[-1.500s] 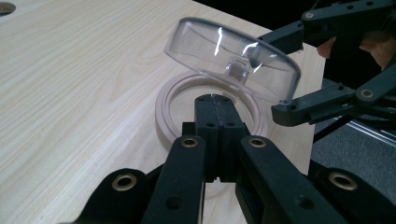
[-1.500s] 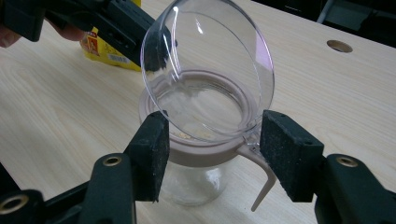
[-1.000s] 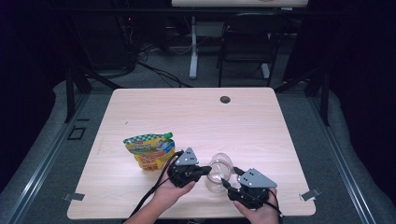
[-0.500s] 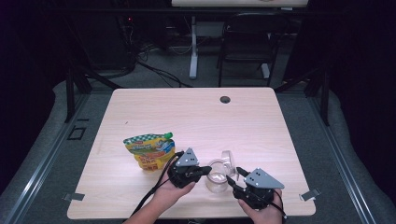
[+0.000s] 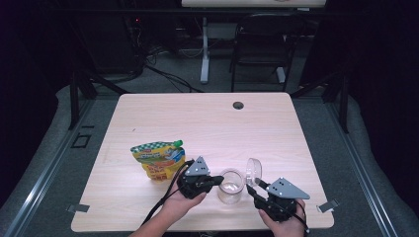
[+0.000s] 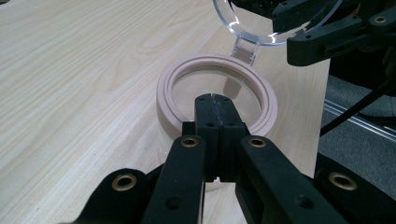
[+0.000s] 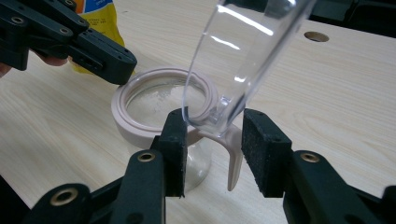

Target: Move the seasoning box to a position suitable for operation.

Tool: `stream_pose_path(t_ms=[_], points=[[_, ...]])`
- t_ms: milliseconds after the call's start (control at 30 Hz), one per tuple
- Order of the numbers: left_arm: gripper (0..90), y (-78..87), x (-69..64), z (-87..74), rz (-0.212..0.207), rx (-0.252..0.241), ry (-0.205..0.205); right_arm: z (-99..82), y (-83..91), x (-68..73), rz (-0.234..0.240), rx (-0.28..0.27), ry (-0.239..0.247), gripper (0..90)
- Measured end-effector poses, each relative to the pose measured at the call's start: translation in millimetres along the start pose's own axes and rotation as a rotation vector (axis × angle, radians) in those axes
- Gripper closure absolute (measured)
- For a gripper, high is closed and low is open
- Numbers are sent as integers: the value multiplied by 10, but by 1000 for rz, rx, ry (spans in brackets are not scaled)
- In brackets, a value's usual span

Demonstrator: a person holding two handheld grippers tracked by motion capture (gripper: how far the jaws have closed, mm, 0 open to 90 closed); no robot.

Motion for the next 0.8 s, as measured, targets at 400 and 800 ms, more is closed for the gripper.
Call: stream_pose_path(t_ms=[400, 800], points=[[900, 4, 9, -9, -8, -2, 4, -110, -91, -62, -9, 55, 13, 616], [898, 212, 91, -130, 27, -21, 17, -213, -257, -154, 2, 115, -23, 721]])
Point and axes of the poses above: each handheld gripper's, and its own axes: y roughly backward along the jaws, z roughly out of its top, x roughly to its left, the point moved 6 cm from there along -y, roughly forward along the jaws, and after that the axes turned 15 degrees about x, right-handed, at the moved point
